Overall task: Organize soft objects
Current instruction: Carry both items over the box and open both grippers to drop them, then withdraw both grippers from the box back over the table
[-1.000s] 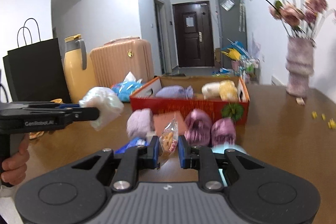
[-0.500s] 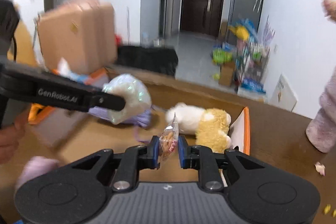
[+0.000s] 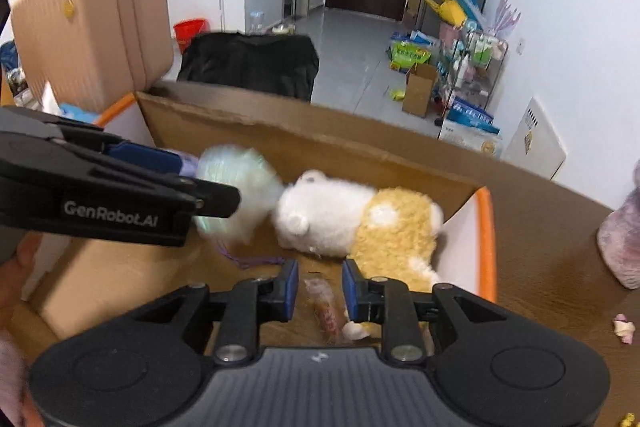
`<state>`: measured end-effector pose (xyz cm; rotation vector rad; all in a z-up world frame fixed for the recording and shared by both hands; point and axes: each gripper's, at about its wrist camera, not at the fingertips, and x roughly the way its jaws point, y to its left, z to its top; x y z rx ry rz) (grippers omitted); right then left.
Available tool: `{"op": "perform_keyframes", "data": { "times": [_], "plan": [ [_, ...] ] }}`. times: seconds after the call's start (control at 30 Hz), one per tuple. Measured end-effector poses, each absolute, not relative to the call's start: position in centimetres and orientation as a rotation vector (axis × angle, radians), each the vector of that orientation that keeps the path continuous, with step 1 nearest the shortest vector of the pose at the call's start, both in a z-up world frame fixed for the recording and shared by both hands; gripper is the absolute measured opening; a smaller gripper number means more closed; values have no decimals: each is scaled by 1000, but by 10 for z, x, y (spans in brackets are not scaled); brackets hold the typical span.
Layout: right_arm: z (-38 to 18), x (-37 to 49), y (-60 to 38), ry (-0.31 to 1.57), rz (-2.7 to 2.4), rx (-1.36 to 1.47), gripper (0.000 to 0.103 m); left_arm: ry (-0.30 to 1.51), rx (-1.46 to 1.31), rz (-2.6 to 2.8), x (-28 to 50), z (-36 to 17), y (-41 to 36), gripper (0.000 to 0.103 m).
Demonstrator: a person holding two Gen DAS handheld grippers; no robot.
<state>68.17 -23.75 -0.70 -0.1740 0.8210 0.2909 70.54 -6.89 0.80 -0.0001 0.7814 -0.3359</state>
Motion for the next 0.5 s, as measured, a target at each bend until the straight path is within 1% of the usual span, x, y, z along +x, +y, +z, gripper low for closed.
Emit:
{"op": "perform_keyframes", "data": {
  "times": [0.23, 0.3, 0.37, 0.43, 0.5],
  "plan": [
    [69, 624, -257, 715, 262, -181, 25, 661, 58, -322, 649, 90, -53, 69],
    [90, 602, -262, 690, 252, -193, 25, 621, 72, -310, 625, 114, -44, 73],
    [111, 578, -267, 664, 240, -200, 27, 579, 64, -291, 599, 138, -33, 76],
    [131, 553, -272, 631, 229, -194, 34, 542, 60, -292, 571, 156, -24, 77],
    [149, 524, -275, 597, 225, -191, 38, 506, 74, -286, 544, 170, -18, 81]
  ]
}}
